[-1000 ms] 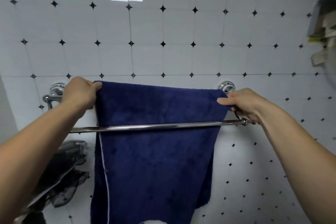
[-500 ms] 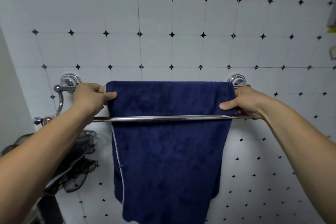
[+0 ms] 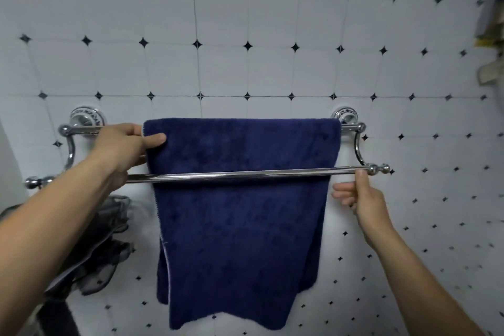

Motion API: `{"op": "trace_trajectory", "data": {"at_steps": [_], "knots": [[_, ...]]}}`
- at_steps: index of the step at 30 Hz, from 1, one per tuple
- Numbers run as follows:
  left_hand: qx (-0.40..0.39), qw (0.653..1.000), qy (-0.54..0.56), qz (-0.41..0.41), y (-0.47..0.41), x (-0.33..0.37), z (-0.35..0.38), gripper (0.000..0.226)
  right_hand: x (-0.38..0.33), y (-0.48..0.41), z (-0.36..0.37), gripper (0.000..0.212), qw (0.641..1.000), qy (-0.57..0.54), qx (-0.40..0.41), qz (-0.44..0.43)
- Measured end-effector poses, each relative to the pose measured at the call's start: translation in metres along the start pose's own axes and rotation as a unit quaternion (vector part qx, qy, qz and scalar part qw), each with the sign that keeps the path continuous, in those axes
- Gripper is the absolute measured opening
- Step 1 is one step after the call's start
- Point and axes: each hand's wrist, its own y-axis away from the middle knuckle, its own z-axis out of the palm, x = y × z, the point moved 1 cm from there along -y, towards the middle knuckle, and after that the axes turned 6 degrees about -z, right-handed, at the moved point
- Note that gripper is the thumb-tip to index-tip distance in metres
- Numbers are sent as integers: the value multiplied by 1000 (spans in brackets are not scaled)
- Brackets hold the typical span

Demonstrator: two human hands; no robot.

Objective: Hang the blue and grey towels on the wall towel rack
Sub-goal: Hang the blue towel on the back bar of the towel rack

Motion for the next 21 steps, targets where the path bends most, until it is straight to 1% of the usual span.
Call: {"op": "trace_trajectory", "data": {"at_steps": [1,3,4,5,6,7,8,9,10,12,14,16,17,19,20,21], "knots": [[-3,1000,6,-10,0,1,3,25,3,-5,4,56,997,-79,-21,-4],[-4,1000,3,-17,0,2,8,28,5,-15,6,41,976,-215,-27,-1],[-4,1000,-4,-18,1,3,10,29,12,-16,5,34,968,-251,-29,7],[-3,1000,-15,-18,1,2,10,27,21,-15,4,29,967,-253,-39,13],[-3,999,-29,-17,2,2,10,24,31,-12,4,25,973,-222,-59,21],[-3,998,-53,-15,3,2,10,27,40,-8,7,25,980,-176,-84,27],[-5,996,-90,-11,4,1,10,31,44,-5,13,30,985,-139,-102,30],[-8,990,-143,-2,6,0,10,29,45,-4,19,35,985,-127,-113,29],[-11,980,-200,3,9,0,11,33,42,-5,24,35,983,-134,-123,25],[-23,958,-286,1,13,1,13,50,33,-10,32,24,981,-152,-124,12],[-22,950,-312,0,14,0,14,52,31,-17,32,13,986,-136,-98,13],[-36,955,-293,1,15,-1,13,53,31,-20,25,11,990,-117,-79,28],[-47,963,-266,0,17,-1,13,52,30,-19,21,11,990,-109,-82,33],[-56,981,-188,-1,18,1,12,42,22,-16,16,7,992,-72,-101,37],[-49,988,-147,-5,18,3,11,35,17,-14,13,4,991,-18,-127,39],[-40,993,-110,-13,17,4,9,26,12,-10,9,7,983,71,-164,44]]}}
